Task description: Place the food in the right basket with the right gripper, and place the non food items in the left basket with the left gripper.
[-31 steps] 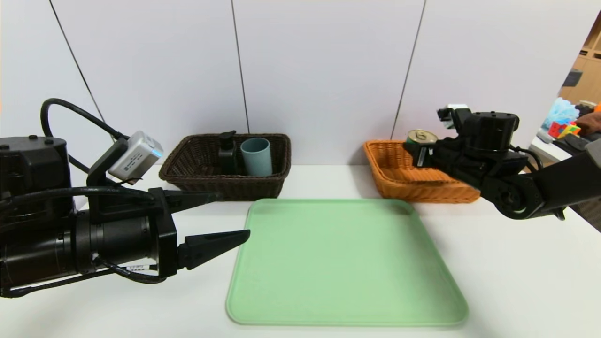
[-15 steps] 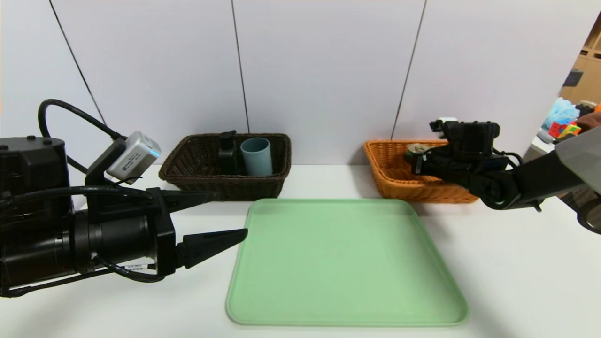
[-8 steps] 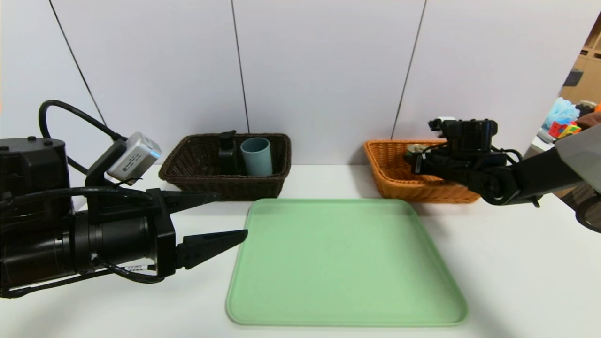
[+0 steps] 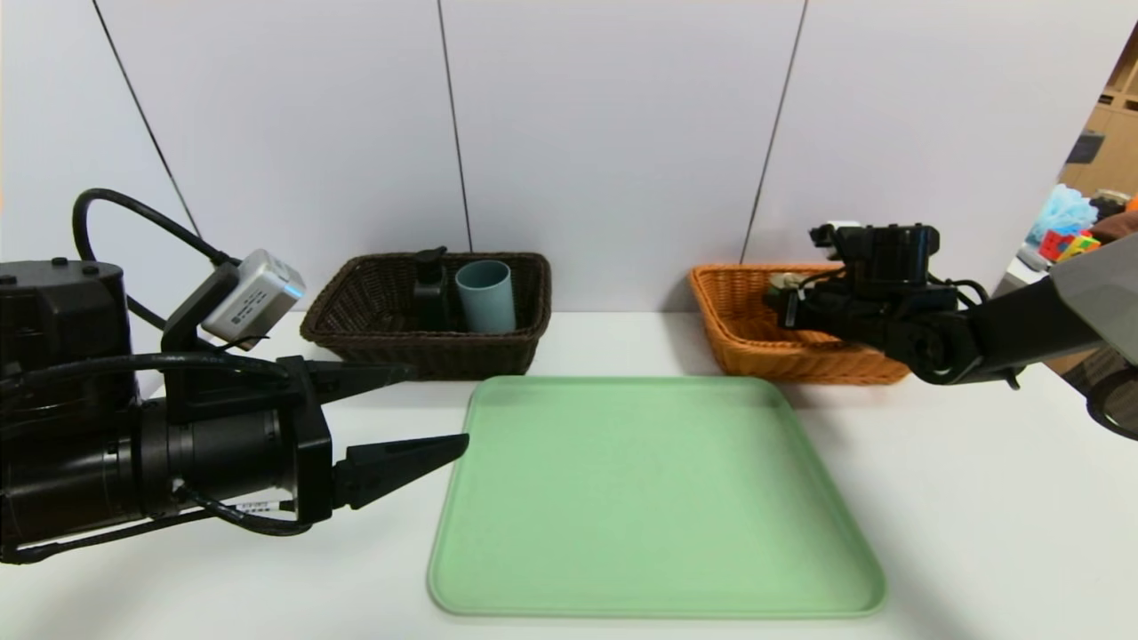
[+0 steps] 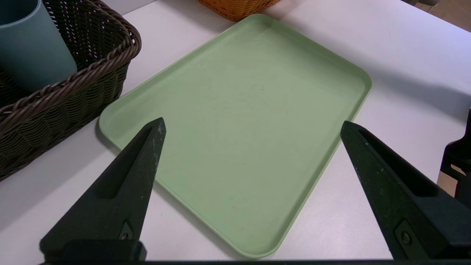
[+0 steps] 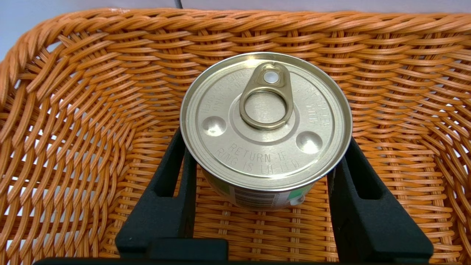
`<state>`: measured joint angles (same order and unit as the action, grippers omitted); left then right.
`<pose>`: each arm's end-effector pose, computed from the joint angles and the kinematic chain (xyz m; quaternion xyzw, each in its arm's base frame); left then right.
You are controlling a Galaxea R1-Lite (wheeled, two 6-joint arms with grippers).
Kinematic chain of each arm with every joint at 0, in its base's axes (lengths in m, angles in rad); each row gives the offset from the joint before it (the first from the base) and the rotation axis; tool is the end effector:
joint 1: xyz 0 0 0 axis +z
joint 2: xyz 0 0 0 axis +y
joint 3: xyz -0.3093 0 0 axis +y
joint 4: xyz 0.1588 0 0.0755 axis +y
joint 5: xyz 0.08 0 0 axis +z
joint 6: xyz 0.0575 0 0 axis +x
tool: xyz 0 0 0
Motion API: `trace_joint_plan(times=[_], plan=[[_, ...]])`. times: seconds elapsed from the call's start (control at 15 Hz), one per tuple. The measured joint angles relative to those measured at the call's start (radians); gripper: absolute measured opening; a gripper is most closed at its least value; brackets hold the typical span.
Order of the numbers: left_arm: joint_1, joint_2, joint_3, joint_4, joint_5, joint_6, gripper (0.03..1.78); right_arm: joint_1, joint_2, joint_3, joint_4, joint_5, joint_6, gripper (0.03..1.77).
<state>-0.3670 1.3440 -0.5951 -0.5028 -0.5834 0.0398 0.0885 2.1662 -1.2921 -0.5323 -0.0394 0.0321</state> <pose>0.1961 -0.1093 0.2174 0.0043 0.1130 -0.4564 0.8826 0.4612 0.0386 0.1367 0.0049 0.1701 0.0215 0.9852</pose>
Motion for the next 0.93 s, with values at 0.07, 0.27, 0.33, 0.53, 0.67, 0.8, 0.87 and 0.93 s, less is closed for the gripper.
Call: trace_joint_plan(times=[0.07, 0.27, 0.33, 0.53, 0.67, 0.8, 0.87, 0.93], plan=[[0.001, 0.000, 0.000, 0.000, 0.000, 0.000, 1.69, 0.000, 0.000, -0.002, 0.002, 0.000, 0.000, 1.00], [0.003, 0.000, 0.000, 0.000, 0.000, 0.000, 1.69, 0.002, 0.000, -0.005, 0.001, 0.000, 0.001, 1.24], [0.003, 0.000, 0.000, 0.000, 0.001, 0.000, 1.69, 0.002, 0.000, -0.005, 0.001, 0.000, 0.000, 1.30], [0.003, 0.000, 0.000, 0.000, 0.001, 0.000, 1.69, 0.002, 0.000, -0.005, 0.003, 0.000, 0.001, 1.42], [0.003, 0.000, 0.000, 0.000, 0.001, 0.000, 1.69, 0.002, -0.001, -0.011, 0.005, 0.000, 0.001, 1.49], [0.003, 0.000, -0.001, 0.000, 0.001, -0.002, 1.69, 0.001, -0.011, -0.021, 0.028, 0.000, 0.005, 1.54], [0.003, -0.001, -0.003, 0.000, 0.001, -0.004, 1.69, 0.002, -0.020, -0.023, 0.046, 0.002, 0.010, 1.56], [0.003, -0.002, -0.005, 0.000, 0.002, -0.004, 1.69, 0.007, -0.033, -0.023, 0.066, 0.003, 0.027, 1.58]])
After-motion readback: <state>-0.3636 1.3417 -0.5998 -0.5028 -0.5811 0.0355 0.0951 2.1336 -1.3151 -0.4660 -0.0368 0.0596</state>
